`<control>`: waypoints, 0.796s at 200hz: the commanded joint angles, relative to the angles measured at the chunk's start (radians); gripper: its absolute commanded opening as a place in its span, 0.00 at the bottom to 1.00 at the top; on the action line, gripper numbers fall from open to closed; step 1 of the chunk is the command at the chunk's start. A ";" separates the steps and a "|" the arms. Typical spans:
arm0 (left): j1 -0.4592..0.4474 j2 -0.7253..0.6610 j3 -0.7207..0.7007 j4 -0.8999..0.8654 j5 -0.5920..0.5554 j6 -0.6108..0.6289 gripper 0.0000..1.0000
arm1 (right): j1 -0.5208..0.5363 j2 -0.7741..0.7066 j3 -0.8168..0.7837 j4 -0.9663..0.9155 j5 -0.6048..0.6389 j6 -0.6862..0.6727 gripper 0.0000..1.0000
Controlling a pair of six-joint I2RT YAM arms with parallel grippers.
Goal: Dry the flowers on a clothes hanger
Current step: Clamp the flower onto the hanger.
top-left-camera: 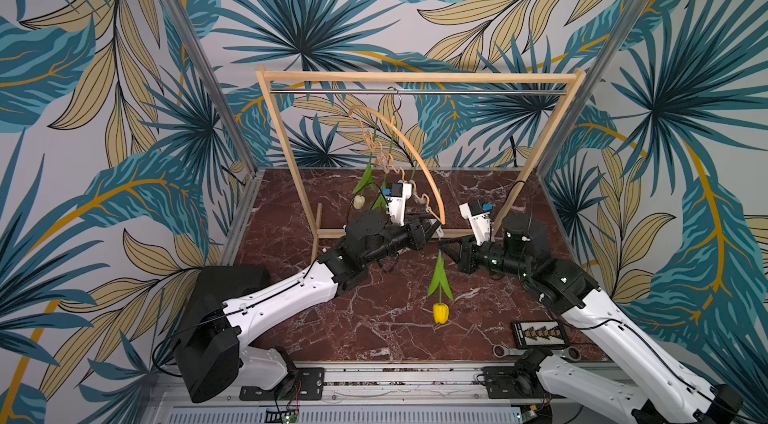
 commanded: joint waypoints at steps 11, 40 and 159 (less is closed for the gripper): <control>0.000 0.003 -0.037 0.005 -0.013 -0.016 0.23 | 0.010 -0.002 0.024 0.013 -0.003 -0.010 0.00; 0.000 0.001 -0.048 0.021 -0.015 -0.022 0.24 | 0.009 -0.006 0.018 0.013 0.002 -0.010 0.00; 0.000 -0.012 -0.062 0.028 -0.035 -0.026 0.32 | 0.010 -0.005 0.007 0.039 -0.006 0.015 0.00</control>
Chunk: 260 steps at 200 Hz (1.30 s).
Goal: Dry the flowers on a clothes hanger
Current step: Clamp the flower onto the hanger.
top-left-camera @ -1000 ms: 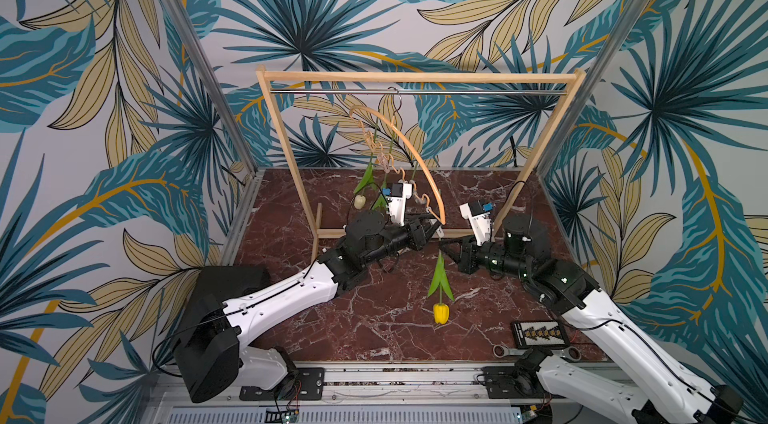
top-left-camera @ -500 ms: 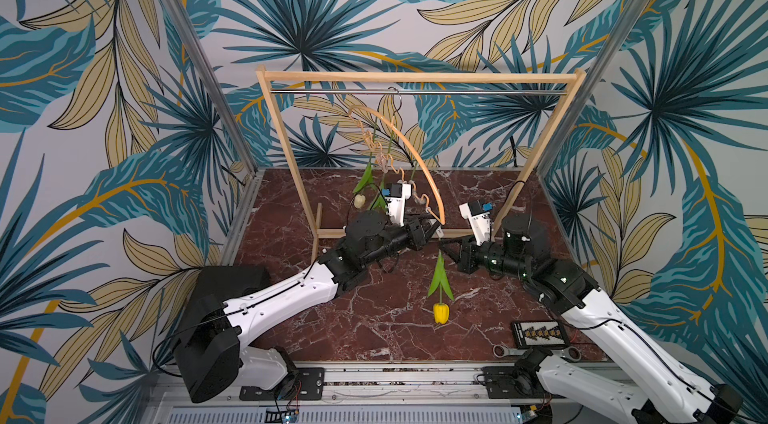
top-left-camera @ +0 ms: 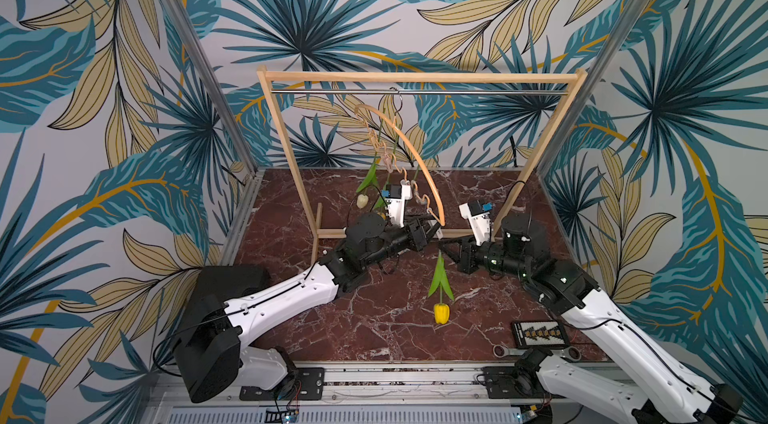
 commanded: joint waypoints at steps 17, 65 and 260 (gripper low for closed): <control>0.000 -0.012 -0.043 0.002 -0.025 0.001 0.29 | 0.006 -0.013 -0.012 0.071 -0.020 0.040 0.00; 0.000 -0.013 -0.050 0.015 -0.029 -0.005 0.29 | 0.006 -0.027 -0.058 0.147 -0.036 0.110 0.00; 0.001 -0.133 -0.081 -0.212 -0.021 0.042 0.79 | 0.007 -0.045 -0.050 0.070 0.036 0.079 0.00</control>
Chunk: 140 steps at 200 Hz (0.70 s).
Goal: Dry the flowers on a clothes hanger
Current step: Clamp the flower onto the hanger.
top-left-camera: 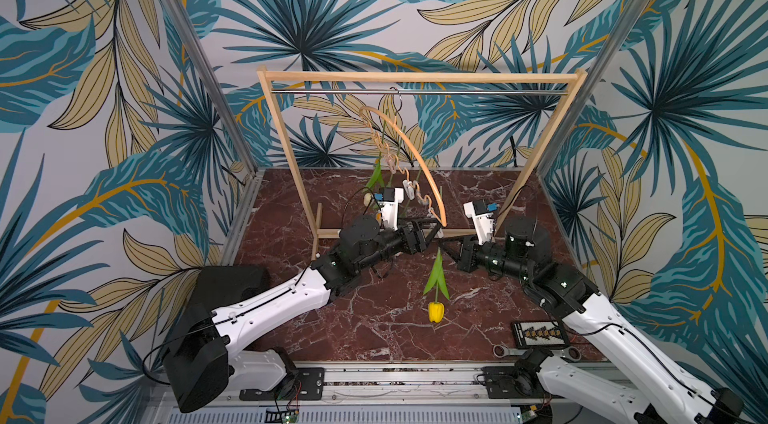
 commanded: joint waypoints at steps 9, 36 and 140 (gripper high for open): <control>0.001 -0.078 -0.061 -0.137 -0.023 0.038 0.81 | 0.006 -0.014 -0.006 -0.015 0.028 -0.014 0.00; 0.001 -0.159 -0.107 -0.177 -0.095 0.049 0.87 | 0.005 -0.014 -0.004 -0.027 0.041 -0.011 0.00; 0.003 -0.346 -0.078 -0.572 -0.577 0.137 0.93 | 0.005 0.001 0.009 -0.065 0.102 -0.023 0.17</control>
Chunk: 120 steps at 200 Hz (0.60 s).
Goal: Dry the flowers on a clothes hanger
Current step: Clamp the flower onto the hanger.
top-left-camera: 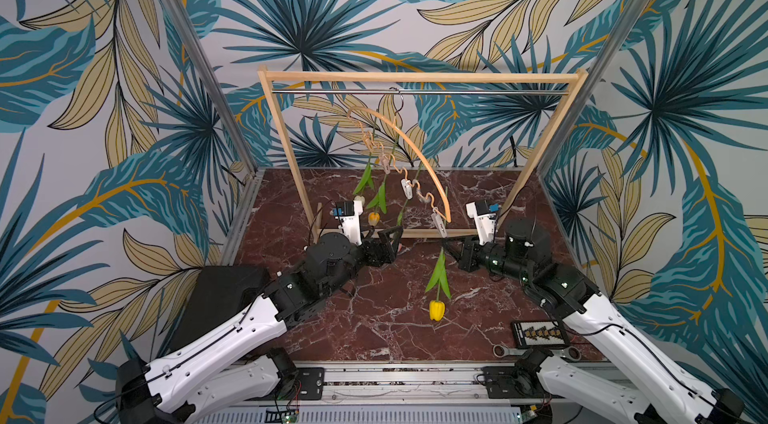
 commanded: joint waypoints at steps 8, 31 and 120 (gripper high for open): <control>0.003 -0.023 0.007 -0.142 -0.196 0.025 0.93 | 0.004 0.005 0.012 -0.037 0.045 -0.014 0.22; 0.003 -0.044 0.022 -0.240 -0.298 0.012 0.95 | 0.004 0.006 0.021 -0.063 0.086 -0.026 0.41; 0.006 -0.085 -0.054 -0.025 -0.851 0.308 1.00 | 0.004 -0.019 0.094 -0.220 0.727 -0.107 0.79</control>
